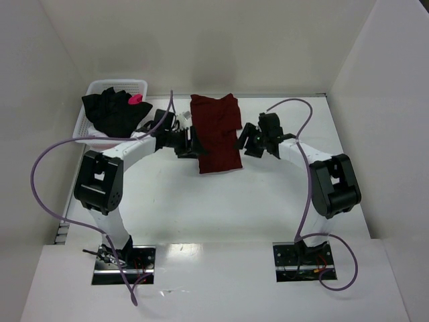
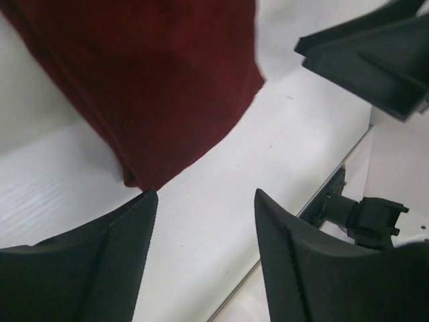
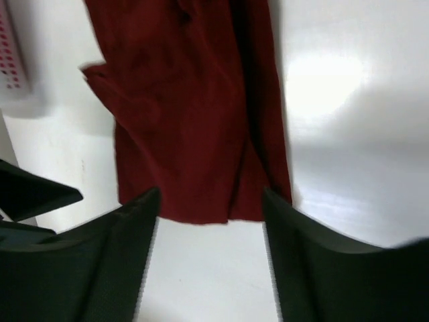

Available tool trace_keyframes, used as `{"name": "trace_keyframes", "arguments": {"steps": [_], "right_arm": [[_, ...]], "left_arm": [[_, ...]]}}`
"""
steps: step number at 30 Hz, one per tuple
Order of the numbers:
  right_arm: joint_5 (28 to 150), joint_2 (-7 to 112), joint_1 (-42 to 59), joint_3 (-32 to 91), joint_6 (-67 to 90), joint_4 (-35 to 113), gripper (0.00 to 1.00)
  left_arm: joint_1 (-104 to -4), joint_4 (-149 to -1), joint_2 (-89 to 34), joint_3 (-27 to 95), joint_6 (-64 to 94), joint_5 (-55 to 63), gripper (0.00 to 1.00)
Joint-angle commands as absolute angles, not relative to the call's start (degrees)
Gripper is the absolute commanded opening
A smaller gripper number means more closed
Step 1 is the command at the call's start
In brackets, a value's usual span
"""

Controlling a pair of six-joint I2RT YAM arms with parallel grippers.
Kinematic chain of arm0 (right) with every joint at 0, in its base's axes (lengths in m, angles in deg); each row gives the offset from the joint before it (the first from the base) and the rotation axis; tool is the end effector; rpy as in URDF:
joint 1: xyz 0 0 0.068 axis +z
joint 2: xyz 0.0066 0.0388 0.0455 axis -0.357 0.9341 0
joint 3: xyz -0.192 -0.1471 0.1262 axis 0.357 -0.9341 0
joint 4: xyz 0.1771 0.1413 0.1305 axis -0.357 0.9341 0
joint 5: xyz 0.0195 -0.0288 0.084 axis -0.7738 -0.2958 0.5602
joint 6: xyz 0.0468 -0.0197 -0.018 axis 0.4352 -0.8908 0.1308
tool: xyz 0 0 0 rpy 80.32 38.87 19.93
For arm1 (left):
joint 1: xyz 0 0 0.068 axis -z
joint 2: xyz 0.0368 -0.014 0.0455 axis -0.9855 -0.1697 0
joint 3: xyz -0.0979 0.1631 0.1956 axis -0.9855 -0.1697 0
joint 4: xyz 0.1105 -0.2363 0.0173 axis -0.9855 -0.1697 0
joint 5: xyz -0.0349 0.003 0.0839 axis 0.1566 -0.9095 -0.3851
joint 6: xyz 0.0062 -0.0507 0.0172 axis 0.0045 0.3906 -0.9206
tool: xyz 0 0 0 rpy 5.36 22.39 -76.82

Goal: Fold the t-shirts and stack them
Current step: Fold the folded rectangular tshirt in 1/3 of the way, then grab one side of the 2/3 rectangular tshirt with both arms

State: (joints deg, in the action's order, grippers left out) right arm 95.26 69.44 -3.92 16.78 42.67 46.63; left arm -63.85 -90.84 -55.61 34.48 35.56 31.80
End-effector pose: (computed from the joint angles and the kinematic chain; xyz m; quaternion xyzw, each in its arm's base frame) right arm 0.3516 0.1166 0.2080 0.1159 0.9050 0.2826 0.2960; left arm 0.3736 -0.1315 0.2235 -0.0047 0.8858 -0.4102 0.2170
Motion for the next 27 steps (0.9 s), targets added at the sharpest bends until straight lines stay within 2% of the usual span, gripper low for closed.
{"name": "trace_keyframes", "arguments": {"steps": [1,3,5,10,17,22,27], "right_arm": [[93.48,67.78,-3.34,13.93,41.34,46.28,0.74],[93.48,67.77,-3.34,13.22,40.82,46.28,0.80],[92.43,68.38,-2.64,13.21,40.12,46.28,0.81],[91.28,70.93,-0.62,13.21,39.59,46.28,0.82],[90.76,72.96,-0.62,12.69,39.59,46.28,0.74],[91.28,74.97,-0.62,12.16,39.59,45.14,0.72],[92.33,77.78,-0.09,12.69,39.59,43.91,0.62]], "left_arm": [[-63.53,-88.95,-57.75,32.25,35.68,29.96,0.69],[-63.01,-88.95,-58.36,31.55,35.68,28.57,0.74],[-63.00,-88.95,-59.07,31.54,35.68,28.55,0.76],[-62.48,-88.42,-61.88,31.54,35.68,27.85,0.76],[-61.95,-86.23,-63.64,30.75,37.52,27.85,0.69],[-61.42,-85.09,-64.70,30.22,38.57,28.38,0.66],[-60.89,-84.55,-65.84,30.22,39.11,28.90,0.61]]}}
